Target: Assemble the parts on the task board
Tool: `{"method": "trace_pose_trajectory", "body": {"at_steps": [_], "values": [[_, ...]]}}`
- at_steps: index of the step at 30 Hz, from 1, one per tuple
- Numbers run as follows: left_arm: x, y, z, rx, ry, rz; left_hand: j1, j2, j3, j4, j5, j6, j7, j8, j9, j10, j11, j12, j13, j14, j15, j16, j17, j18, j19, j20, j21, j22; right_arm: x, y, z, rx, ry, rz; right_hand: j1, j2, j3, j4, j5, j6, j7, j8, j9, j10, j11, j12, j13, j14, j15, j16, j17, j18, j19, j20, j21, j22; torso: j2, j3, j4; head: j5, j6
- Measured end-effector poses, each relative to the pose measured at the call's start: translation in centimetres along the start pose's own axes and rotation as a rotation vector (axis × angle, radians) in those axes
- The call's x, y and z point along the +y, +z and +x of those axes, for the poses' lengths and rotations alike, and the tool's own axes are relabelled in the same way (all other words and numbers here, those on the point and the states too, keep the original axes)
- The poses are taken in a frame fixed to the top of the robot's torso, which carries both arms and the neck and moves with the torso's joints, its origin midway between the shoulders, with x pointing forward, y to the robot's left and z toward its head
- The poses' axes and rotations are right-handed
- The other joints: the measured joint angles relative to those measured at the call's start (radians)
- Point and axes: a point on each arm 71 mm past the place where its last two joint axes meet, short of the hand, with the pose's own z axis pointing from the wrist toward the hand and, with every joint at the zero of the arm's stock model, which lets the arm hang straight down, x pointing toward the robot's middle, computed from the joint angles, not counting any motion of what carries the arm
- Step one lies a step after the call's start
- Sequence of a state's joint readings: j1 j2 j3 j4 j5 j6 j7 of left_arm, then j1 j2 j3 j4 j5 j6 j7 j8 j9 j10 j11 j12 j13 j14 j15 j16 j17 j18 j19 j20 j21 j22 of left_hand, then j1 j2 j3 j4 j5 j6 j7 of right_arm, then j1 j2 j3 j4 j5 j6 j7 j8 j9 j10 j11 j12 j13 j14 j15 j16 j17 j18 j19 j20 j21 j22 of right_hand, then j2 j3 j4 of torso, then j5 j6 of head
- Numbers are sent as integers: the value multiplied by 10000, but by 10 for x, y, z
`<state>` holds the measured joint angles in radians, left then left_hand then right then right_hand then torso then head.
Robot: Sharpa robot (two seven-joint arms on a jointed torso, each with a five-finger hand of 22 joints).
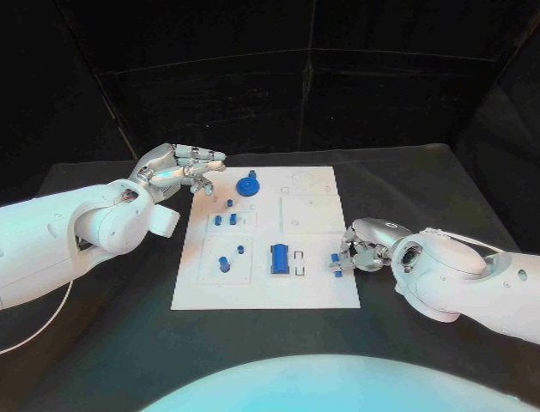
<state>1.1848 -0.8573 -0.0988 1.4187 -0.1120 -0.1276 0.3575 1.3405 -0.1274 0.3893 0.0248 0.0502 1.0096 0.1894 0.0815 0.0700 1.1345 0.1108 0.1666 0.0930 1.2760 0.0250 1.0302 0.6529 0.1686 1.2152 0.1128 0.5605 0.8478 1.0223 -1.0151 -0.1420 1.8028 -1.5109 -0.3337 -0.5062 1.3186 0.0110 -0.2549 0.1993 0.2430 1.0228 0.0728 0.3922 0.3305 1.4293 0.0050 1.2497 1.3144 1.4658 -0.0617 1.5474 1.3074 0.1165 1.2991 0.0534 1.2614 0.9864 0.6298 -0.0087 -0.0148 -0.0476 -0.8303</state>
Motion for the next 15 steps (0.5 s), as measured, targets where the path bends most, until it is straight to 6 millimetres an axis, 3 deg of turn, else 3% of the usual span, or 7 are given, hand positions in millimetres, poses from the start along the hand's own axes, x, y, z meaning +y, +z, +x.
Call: {"method": "trace_pose_trajectory", "body": {"at_steps": [7,8,9,10,15], "values": [[0,0,0,-3,1,-11,0,0,0,0,0,0,0,0,0,0,0,0,-1,0,0,0,1,0,0,0,0,0,6,3,1,-88,-422,-53,705,143,261,-521,-107,-95,-8,18,94,-58,-84,-127,445,12,-5,-53,0,-1,-38,-38,-100,-145,-7,-5,21,42,-7],[0,-1,-1,-8,3,-14,0,0,0,0,0,0,0,0,1,0,0,0,-1,0,0,0,1,1,0,0,0,0,7,4,1,-83,-503,-71,799,128,281,-590,-134,-171,33,-13,1027,-77,-65,-184,680,12,-4,-53,0,-2,-38,-38,-149,-168,-6,-5,23,56,-15],[0,-1,-1,-13,5,-19,0,0,0,0,0,0,0,0,1,0,0,0,-1,0,0,0,1,1,0,0,0,0,8,4,2,-67,-589,-76,821,107,323,-637,-159,-269,51,-145,2258,-95,-48,-188,705,12,-4,-53,0,-1,-38,-37,-153,-183,-7,-5,23,65,-18],[0,-1,-1,-19,7,-25,0,0,0,0,0,0,0,0,1,0,0,0,-1,-4,-4,0,1,1,0,0,0,0,9,5,2,-62,-689,-89,872,55,313,-702,-166,-302,54,-165,2555,-111,-32,-189,706,12,-4,-53,-1,-1,-56,-55,-154,-195,-6,-5,23,75,-19],[1,-1,-2,-19,7,-34,0,0,0,0,0,0,0,0,1,-37,36,0,-1,-37,-37,0,1,0,0,0,0,1,13,5,2,-53,-1002,-165,954,-25,486,-963,-88,-260,31,-216,2544,-113,-31,-190,762,11,-4,-53,-1,-1,-73,-72,-154,-198,-7,-4,11,105,-19]]}}
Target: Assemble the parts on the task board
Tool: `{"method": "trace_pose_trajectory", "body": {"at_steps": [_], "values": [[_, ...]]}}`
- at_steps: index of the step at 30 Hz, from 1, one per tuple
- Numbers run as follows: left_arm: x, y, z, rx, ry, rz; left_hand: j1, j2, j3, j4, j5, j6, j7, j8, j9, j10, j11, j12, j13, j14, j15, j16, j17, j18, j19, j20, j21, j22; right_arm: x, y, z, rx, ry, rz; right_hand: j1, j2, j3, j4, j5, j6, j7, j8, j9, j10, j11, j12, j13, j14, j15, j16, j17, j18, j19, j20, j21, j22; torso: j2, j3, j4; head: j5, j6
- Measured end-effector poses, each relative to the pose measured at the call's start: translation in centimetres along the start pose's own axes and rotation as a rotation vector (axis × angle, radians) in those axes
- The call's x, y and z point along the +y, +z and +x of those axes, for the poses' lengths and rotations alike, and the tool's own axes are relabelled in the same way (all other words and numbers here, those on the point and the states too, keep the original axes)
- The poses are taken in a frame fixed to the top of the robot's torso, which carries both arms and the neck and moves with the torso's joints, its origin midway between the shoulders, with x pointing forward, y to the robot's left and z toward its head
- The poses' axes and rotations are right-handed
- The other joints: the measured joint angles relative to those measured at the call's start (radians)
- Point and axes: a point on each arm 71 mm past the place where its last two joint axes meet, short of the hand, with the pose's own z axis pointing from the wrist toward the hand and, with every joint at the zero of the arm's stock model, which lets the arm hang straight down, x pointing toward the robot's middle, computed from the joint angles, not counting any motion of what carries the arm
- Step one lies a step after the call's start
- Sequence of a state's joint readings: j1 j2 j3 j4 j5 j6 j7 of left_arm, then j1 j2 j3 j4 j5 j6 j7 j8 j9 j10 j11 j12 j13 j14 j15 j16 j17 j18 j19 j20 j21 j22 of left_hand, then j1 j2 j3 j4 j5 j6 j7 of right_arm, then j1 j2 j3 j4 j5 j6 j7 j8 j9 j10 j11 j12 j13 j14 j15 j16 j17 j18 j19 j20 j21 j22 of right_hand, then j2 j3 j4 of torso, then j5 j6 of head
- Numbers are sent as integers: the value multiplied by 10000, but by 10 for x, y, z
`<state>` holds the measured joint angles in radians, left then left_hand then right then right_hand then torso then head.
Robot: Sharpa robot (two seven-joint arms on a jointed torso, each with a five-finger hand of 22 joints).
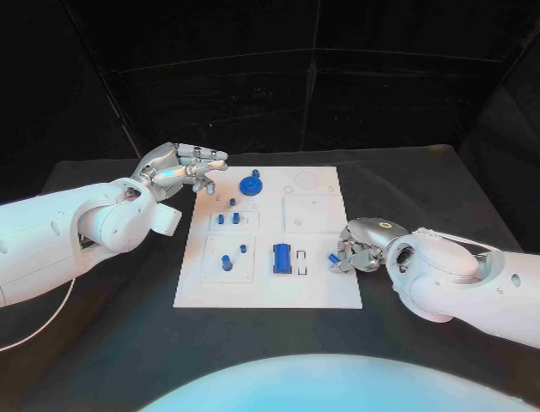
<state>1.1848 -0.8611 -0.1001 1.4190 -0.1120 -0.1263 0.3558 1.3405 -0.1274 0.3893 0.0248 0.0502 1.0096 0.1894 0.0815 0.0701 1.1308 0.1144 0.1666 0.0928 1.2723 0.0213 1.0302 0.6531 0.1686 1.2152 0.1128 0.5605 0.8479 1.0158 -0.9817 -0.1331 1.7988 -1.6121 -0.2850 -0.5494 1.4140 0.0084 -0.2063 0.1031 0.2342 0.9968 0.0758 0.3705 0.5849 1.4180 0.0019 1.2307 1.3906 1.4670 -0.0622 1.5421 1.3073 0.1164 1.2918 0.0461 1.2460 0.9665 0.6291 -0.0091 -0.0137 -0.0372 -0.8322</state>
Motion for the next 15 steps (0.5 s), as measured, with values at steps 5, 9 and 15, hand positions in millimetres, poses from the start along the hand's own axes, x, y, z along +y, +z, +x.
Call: {"method": "trace_pose_trajectory", "body": {"at_steps": [5,9,15], "values": [[0,0,0,6,-1,-10,0,0,0,0,0,0,0,0,1,0,0,0,-1,0,0,0,-2,1,0,0,0,-1,3,-1,0,3,-155,-103,11,-11,58,-58,1018,28,32,-142,-258,-1,1,-59,0,0,0,-38,0,1,0,0,0,0,0,1,-23,1,9],[0,0,0,11,-1,-18,0,0,0,0,0,0,0,0,1,0,0,0,-1,0,0,0,-25,0,0,0,0,-10,5,-3,1,15,-151,-150,-34,34,152,36,2188,33,29,-261,-312,-53,-18,-83,0,0,0,-38,0,0,0,0,-39,13,-3,2,-26,-8,18],[1,0,0,20,-2,-23,0,0,0,0,0,0,0,0,1,0,0,0,-1,0,0,0,-25,0,0,0,0,-10,5,-6,2,35,191,-85,-70,70,484,89,3040,80,-18,-360,-308,-55,-17,-77,-8,0,0,-37,8,0,4,-4,-39,95,-6,6,-22,-18,30]]}}
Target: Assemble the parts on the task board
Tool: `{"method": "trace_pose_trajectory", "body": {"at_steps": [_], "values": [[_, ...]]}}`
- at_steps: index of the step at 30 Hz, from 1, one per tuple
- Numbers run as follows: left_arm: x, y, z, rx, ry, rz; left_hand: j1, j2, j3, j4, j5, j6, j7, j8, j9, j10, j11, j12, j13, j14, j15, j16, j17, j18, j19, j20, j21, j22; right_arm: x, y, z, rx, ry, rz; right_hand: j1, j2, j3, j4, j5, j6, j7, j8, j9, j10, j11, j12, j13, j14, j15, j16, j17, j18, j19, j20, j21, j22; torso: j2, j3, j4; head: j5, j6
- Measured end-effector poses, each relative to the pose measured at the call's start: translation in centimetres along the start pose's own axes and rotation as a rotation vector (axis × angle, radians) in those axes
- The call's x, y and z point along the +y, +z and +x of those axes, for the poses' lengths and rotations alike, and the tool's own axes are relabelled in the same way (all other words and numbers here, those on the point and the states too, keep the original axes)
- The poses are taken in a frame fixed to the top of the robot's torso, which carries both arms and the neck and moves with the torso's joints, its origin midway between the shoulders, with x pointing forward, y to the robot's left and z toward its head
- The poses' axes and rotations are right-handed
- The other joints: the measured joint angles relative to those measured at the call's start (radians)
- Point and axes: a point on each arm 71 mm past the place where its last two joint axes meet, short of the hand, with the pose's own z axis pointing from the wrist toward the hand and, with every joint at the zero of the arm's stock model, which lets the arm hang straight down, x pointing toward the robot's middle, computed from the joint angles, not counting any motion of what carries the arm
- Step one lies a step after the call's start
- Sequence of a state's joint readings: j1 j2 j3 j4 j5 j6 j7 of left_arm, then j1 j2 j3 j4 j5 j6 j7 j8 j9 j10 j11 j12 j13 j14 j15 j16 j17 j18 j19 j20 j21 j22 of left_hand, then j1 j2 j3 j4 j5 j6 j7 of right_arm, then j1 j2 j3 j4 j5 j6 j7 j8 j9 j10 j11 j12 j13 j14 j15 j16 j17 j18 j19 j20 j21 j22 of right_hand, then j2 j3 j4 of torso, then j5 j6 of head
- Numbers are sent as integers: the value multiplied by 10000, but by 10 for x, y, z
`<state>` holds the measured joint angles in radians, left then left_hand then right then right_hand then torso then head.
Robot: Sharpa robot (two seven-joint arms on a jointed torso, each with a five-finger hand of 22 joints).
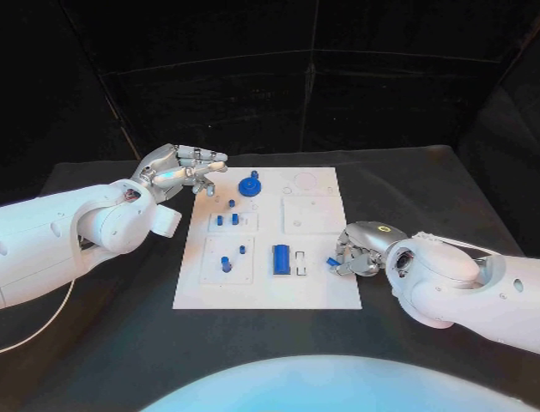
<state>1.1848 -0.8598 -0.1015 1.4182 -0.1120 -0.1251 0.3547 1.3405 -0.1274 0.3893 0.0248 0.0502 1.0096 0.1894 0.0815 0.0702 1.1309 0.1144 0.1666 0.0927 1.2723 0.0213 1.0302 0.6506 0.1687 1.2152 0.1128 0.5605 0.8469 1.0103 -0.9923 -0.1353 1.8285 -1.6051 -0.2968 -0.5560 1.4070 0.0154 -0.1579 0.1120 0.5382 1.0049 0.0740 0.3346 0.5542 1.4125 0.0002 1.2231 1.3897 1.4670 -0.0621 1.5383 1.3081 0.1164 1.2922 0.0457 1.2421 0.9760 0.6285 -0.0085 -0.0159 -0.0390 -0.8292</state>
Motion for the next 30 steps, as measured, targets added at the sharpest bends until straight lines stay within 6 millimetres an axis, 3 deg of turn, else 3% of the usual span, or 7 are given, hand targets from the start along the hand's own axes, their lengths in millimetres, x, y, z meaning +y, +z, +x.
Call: {"method": "trace_pose_trajectory", "body": {"at_steps": [3,5,8,9,10,30], "values": [[0,0,0,4,0,-9,0,0,0,0,0,0,0,0,0,0,0,0,0,0,0,0,0,1,0,0,0,0,-1,-2,1,14,404,111,79,79,208,-23,127,-19,17,-114,-9,-11,10,45,-5,-1,1,0,-1,-1,32,-31,0,14,0,-2,6,-1,7],[0,0,0,10,-3,-11,0,0,0,0,0,0,0,0,0,0,0,0,0,0,0,0,0,0,0,0,0,0,-2,-3,1,26,737,201,79,78,303,-41,138,-20,18,-142,-297,4,-4,48,-5,-1,1,0,-1,0,32,-31,0,23,0,-4,9,-1,14],[0,0,0,12,-3,-14,0,0,0,0,0,0,0,0,0,-35,-35,0,-1,0,0,0,0,1,0,0,0,0,-2,-5,2,36,1260,270,79,79,331,-36,142,-17,19,-130,-1739,5,-5,52,-3,-1,1,0,-1,-1,32,-31,0,38,4,-6,11,5,20],[0,0,0,13,-4,-14,0,0,0,0,0,0,0,0,0,-36,-37,0,-1,0,1,0,1,0,0,0,0,1,-1,-5,3,35,1416,279,79,79,376,4,144,-17,19,-131,-2073,5,-5,55,0,-1,1,0,-2,0,32,-31,0,54,6,-7,12,17,22],[0,0,1,15,-5,-15,0,0,0,0,0,0,0,0,1,-37,-37,0,-1,0,0,0,0,0,0,0,0,0,-1,-6,3,32,1569,292,92,91,406,27,144,-17,20,-134,-2162,5,-5,63,1,-1,2,0,-2,-1,32,-31,0,54,9,-8,11,25,22],[1,0,1,38,-15,-36,0,0,0,0,0,0,0,0,1,-36,-37,0,-2,1,1,0,2,0,0,0,0,2,23,2,9,-232,3785,-123,88,221,777,368,-215,83,44,-300,-2134,45,34,150,8,-18,19,38,-4,-1,69,7,39,136,18,-5,11,77,-9]]}}
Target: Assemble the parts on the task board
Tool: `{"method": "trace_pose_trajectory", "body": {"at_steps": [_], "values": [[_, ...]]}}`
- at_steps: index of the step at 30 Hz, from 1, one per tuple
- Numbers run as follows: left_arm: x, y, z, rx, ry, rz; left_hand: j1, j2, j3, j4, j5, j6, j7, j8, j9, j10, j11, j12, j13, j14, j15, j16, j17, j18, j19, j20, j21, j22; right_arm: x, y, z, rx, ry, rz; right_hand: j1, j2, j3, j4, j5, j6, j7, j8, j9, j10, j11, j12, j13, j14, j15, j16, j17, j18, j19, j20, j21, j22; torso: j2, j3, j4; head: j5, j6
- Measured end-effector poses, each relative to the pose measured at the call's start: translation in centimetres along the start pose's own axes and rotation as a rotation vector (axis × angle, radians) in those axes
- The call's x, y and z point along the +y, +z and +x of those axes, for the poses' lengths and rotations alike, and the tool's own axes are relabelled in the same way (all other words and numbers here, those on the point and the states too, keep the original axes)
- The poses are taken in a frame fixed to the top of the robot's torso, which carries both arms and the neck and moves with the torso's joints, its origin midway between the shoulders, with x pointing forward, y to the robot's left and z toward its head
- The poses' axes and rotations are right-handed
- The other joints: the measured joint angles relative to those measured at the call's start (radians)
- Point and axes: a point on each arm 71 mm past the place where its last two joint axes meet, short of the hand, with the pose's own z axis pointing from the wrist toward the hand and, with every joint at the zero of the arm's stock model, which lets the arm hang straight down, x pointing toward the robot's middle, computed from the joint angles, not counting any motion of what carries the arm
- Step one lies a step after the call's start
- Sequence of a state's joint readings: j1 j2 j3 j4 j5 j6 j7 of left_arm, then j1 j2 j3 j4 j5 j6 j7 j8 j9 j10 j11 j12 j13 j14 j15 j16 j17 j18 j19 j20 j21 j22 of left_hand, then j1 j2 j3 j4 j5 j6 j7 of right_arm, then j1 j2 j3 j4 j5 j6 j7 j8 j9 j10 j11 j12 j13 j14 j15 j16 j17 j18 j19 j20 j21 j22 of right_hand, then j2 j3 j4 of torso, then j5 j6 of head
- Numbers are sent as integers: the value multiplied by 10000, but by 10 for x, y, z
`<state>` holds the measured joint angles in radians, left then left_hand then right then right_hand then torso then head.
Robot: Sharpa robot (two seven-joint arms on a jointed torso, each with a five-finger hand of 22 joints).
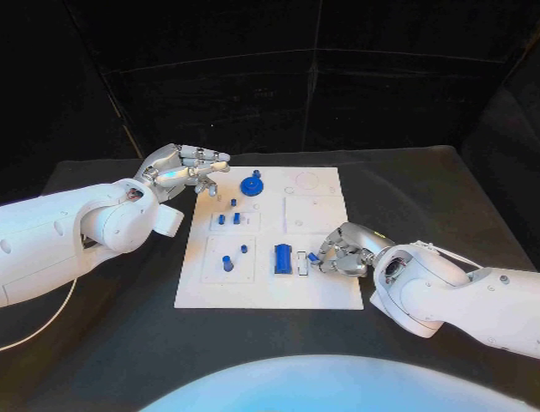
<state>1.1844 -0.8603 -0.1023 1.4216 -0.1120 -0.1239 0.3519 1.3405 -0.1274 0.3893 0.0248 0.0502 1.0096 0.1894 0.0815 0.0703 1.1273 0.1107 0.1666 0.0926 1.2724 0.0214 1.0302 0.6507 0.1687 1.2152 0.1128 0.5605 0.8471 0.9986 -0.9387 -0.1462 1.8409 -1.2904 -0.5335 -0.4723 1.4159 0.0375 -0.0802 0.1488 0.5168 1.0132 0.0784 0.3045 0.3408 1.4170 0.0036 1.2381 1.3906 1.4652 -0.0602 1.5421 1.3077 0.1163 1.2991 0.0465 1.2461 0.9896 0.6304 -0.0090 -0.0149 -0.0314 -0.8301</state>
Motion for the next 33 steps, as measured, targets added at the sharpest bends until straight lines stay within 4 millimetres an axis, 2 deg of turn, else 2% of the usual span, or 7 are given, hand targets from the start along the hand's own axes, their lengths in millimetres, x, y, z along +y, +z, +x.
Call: {"method": "trace_pose_trajectory", "body": {"at_steps": [10,12,25,30,31,33], "values": [[0,0,0,16,-6,-6,0,0,0,0,0,0,0,0,0,0,0,0,8,0,0,0,1,0,0,0,0,0,6,7,5,18,283,-48,-649,-174,89,490,-50,225,-100,59,130,2,-3,128,-548,22,-28,0,-1,0,37,-36,59,86,3,0,-5,0,-22],[0,0,1,22,-8,-8,0,0,0,0,0,0,0,0,0,0,0,0,8,0,0,0,1,-1,0,0,0,0,7,9,6,47,295,-25,-802,-236,72,619,37,260,-135,91,153,75,-77,194,-681,35,-43,0,-1,0,72,-72,85,115,3,0,-5,0,-24],[0,0,1,41,-15,-20,0,0,0,0,0,0,0,0,0,0,0,0,6,0,0,0,1,-1,0,0,0,1,8,13,10,277,226,149,-1067,-335,-31,833,68,356,-164,146,227,197,-127,189,-844,-3,-80,38,-2,1,73,-73,85,157,-5,-2,-5,27,-68],[0,0,1,44,-17,-24,0,0,0,0,0,0,0,0,1,0,0,0,6,0,0,0,1,-1,0,0,0,1,8,14,11,354,159,223,-1355,-396,-190,1046,-114,425,-167,200,284,234,-164,182,-842,-3,-80,38,-2,0,73,-73,85,156,-11,-4,-10,27,-71],[0,0,1,46,-17,-24,0,0,0,0,0,0,0,0,1,0,0,0,6,0,0,0,1,0,0,0,0,1,9,14,11,371,146,229,-1445,-396,-242,1098,-240,434,-176,204,297,235,-165,183,-838,-3,-79,38,-2,0,73,-73,85,156,-11,-4,-11,27,-74],[0,0,1,48,-18,-26,0,0,0,0,0,0,0,0,1,0,0,0,6,0,0,0,1,0,0,0,0,1,9,14,12,396,130,235,-1640,-398,-393,1250,-824,435,-176,206,344,269,-198,203,-827,-3,-79,37,-3,0,73,-73,85,156,-11,-3,-11,27,-77]]}}
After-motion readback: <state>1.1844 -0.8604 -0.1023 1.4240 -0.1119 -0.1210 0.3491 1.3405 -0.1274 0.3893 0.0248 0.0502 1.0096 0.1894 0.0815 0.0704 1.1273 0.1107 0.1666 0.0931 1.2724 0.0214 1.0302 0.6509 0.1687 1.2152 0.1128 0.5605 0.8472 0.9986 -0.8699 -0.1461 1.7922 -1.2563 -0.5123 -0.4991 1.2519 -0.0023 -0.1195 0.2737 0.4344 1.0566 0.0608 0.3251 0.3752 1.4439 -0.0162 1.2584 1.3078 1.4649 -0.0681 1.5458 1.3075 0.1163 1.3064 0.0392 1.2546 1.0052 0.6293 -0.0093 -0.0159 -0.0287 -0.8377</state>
